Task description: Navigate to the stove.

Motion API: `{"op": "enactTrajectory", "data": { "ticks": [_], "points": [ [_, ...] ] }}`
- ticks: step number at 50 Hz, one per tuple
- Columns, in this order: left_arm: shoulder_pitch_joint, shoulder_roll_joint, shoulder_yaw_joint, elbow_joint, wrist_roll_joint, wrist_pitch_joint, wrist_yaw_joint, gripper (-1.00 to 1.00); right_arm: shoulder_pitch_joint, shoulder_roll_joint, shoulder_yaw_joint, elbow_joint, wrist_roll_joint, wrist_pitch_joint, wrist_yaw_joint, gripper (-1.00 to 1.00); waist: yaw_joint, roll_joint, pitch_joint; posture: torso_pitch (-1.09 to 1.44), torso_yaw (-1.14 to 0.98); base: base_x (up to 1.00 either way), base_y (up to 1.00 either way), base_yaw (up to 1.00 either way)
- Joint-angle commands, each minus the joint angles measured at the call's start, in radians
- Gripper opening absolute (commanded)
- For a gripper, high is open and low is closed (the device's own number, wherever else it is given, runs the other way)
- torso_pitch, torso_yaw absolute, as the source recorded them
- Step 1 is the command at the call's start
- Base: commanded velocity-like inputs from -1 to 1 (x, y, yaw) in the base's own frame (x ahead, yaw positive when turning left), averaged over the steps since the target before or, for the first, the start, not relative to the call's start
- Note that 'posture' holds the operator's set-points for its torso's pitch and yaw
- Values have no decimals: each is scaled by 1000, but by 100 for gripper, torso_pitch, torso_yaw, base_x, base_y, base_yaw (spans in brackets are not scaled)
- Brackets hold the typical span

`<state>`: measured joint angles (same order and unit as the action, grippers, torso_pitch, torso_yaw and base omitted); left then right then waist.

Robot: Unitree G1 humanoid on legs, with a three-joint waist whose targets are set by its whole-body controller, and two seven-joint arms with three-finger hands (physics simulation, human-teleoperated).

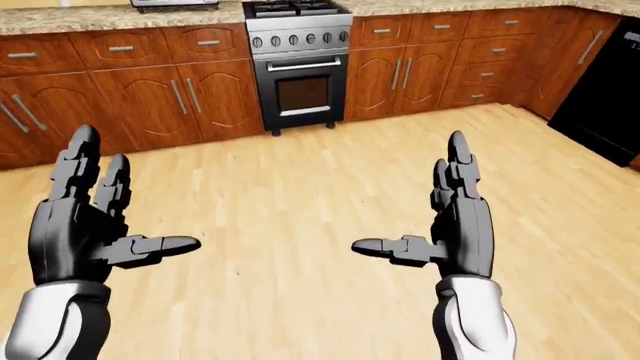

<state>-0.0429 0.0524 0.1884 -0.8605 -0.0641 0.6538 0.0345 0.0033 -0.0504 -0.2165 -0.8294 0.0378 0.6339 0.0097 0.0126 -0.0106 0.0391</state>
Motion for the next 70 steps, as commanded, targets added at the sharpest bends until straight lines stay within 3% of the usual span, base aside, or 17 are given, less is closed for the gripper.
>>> {"op": "enactTrajectory", "data": {
  "ticks": [1, 8, 9, 13, 18, 20, 21, 30, 33, 37, 44, 46, 51, 55, 58, 64, 70],
  "points": [
    [-14, 6, 7, -30, 6, -47, 4, 100, -19, -3, 8, -40, 6, -34, 6, 100, 4, 2, -7, 0, 0, 0, -39, 0],
    [-24, 9, 5, -31, 6, -37, 6, 100, -33, -8, 4, -46, 8, -16, 5, 100, 9, 93, -20, 0, 0, 0, -37, 0],
    [-25, 9, 4, -35, 6, -33, 7, 100, -35, -8, 5, -46, 8, -14, 5, 100, 22, 51, -11, 0, 0, 0, -38, 0],
    [-27, 9, -3, -37, 9, -28, 8, 100, -35, -9, 8, -37, 5, -20, 5, 100, 11, 71, -31, 0, 0, 0, -38, 0],
    [-23, 8, 1, -39, 7, -29, 6, 100, -28, -6, 7, -34, 6, -30, 5, 100, 15, 2, -16, 0, 0, 0, -38, 0],
    [-22, 8, 0, -51, 8, -20, 6, 100, -26, -6, 8, -42, 6, -23, 5, 100, 6, -87, -40, 0, 0, 0, -38, 0],
    [-22, 8, 2, -50, 7, -20, 6, 100, -26, -6, 7, -43, 6, -22, 5, 100, 1, -44, -26, 0, 0, 0, -38, 0],
    [-21, 8, 9, -32, 4, -38, 3, 100, -24, -4, 8, -34, 4, -33, 6, 100, 7, 35, 1, 0, 0, 0, -38, 0],
    [-21, 9, 8, -35, 4, -35, 5, 100, -21, -4, 11, -19, -8, -49, 0, 100, 9, 97, -16, 0, 0, 0, -38, 0],
    [-18, 8, 4, -37, 7, -34, 5, 100, -32, -6, 6, -5, -32, -49, -22, 100, 10, 11, -8, 0, 0, 0, 0, 0],
    [-21, 7, 3, -38, 7, -32, 5, 100, -26, -11, 6, -43, 14, -16, -1, 100, 19, 22, -40, 0, 0, 0, 0, 14],
    [-19, 7, -1, -36, 10, -34, 5, 100, -28, -3, 0, -40, 28, -15, 1, 100, 8, 14, -9, 0, 0, 0, 0, 100],
    [-26, 8, 1, -28, 10, -35, 4, 100, -32, -9, 8, -45, 24, -11, -3, 100, 11, -2, -14, 0, 0, 0, 0, 100],
    [-24, 9, 0, -22, 11, -42, 3, 100, -41, -10, 12, -25, 12, -16, -10, 100, -21, 23, 3, 0, 0, 0, 0, 76],
    [-23, 9, 1, -19, 11, -46, 3, 100, -31, -11, 28, -36, 7, -24, 1, 100, -23, 76, -26, 0, 0, 0, 0, 0],
    [-20, 7, -2, -33, 14, -36, 4, 100, -32, 1, 17, -60, 20, -31, 15, 100, -22, -8, -21, 0, 0, 0, 0, 0],
    [-15, 4, -1, -19, 15, -54, 2, 100, -16, 1, 19, -51, 22, -63, 13, 100, -9, 5, -32, 0, 0, 0, 0, 0]
  ]
}}
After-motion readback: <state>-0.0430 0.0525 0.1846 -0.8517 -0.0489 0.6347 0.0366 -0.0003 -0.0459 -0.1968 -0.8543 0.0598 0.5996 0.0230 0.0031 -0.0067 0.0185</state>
